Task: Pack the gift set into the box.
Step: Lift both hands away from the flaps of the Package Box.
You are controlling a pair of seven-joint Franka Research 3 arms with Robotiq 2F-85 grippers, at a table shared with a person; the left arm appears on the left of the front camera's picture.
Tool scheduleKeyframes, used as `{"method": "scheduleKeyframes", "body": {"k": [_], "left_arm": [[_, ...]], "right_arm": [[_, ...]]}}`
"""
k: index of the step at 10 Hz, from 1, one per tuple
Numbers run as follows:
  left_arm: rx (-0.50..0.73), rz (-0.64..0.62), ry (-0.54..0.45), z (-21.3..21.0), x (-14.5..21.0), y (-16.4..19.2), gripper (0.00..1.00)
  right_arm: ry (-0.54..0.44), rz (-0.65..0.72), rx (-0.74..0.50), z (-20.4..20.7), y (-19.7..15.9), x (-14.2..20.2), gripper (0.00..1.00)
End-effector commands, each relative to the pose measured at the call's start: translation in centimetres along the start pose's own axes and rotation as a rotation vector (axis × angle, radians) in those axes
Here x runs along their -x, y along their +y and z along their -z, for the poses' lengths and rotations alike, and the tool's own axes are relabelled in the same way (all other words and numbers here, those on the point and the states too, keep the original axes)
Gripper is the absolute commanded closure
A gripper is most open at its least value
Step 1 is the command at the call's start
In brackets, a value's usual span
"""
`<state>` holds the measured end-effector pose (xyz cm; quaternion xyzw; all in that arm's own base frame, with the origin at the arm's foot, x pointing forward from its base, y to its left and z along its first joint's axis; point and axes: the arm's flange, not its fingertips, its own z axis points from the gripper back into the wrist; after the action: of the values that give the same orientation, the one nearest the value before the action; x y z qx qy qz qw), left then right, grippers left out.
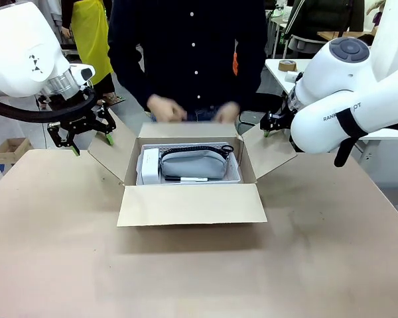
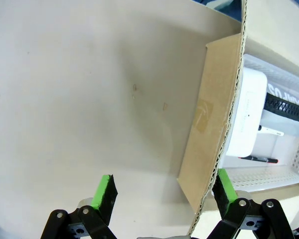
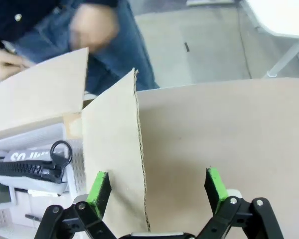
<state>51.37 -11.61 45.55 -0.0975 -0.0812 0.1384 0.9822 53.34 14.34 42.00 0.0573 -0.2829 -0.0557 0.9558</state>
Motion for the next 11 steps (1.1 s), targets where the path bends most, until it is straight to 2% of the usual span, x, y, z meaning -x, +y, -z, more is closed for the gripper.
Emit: {"method": "scheduleKeyframes", "body": {"k": [1, 2, 3, 4, 6, 8, 9, 10, 11], "left_arm": [[0.137, 0.034, 0.074, -3.1, 0.1, 2.3, 0.0], [0.27, 0.054, 0.148, -5.6, 0.4, 5.0, 0.0], [0.469, 0.072, 0.206, -8.0, 0.6, 9.1, 0.0], [0.648, 0.084, 0.247, -8.8, 0.7, 12.1, 0.0], [1.062, 0.013, 0.282, -8.3, 0.5, 19.0, 0.0], [1.399, -0.056, 0.236, -6.0, 0.2, 23.6, 0.0], [1.5, -0.127, 0.236, -4.0, -0.4, 25.2, 0.0], [1.583, -0.212, 0.307, -1.6, -1.6, 26.4, 0.0], [1.453, -0.343, 0.339, -0.8, -2.8, 26.0, 0.0]], "right_arm": [[0.157, -0.061, -0.232, -5.3, -3.3, -2.0, 0.0], [0.217, -0.031, -0.336, -8.1, -6.1, -3.2, 0.0], [0.248, 0.036, -0.467, -11.3, -9.8, -4.1, 0.0], [0.281, 0.083, -0.556, -12.9, -12.3, -4.4, 0.0], [0.33, 0.287, -0.725, -14.1, -18.8, -4.3, 0.0], [0.319, 0.437, -0.825, -12.8, -24.6, -3.3, 0.0], [0.33, 0.513, -0.865, -11.1, -26.8, -2.5, 0.0], [0.339, 0.602, -0.888, -8.9, -28.1, -1.7, 0.0], [0.323, 0.658, -0.787, -7.1, -27.5, -1.6, 0.0]]}}
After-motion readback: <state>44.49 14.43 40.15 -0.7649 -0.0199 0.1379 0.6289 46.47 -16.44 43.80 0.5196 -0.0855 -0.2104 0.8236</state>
